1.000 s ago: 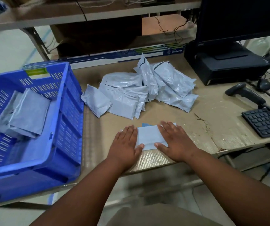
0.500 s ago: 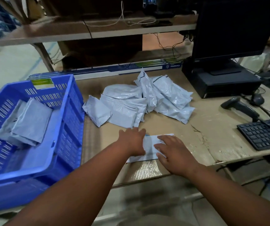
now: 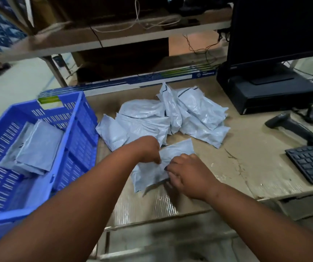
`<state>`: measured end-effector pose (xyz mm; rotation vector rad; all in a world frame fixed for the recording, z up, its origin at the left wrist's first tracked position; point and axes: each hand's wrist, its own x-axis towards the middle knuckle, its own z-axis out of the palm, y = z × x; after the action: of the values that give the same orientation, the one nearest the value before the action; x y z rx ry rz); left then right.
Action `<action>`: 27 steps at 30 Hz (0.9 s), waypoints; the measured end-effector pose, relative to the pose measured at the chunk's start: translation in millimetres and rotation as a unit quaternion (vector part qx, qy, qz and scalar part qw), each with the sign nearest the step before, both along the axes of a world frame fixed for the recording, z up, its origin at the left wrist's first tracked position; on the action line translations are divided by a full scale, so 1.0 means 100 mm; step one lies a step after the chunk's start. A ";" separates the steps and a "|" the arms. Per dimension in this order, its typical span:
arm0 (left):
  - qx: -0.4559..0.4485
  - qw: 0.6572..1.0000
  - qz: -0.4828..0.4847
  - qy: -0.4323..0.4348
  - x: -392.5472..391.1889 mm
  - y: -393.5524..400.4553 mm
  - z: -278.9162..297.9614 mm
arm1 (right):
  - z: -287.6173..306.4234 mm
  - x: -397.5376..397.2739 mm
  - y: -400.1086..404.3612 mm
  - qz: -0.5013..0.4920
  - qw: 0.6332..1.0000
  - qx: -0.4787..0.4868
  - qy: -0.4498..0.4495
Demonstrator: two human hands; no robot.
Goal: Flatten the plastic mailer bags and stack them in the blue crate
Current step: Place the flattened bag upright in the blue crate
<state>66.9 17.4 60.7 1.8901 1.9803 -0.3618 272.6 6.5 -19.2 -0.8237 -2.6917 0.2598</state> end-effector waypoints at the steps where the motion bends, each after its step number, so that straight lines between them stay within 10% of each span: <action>1: 0.010 1.000 0.009 0.002 -0.03 -0.01 0.12 | 0.06 -0.04 0.05 0.004 1.000 -0.002 0.011; 17: 0.125 0.923 0.326 0.163 -1.41 -0.78 2.19 | 1.57 -2.12 0.33 0.210 0.972 0.040 0.100; 27: 0.165 0.876 0.421 0.168 -3.03 -1.06 1.66 | 1.50 -3.56 0.15 0.203 0.979 -0.016 0.016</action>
<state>-235.7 -88.3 227.1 0.9538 3.0129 -0.0944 -83.2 21.1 130.6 -0.2647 -2.8094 0.4051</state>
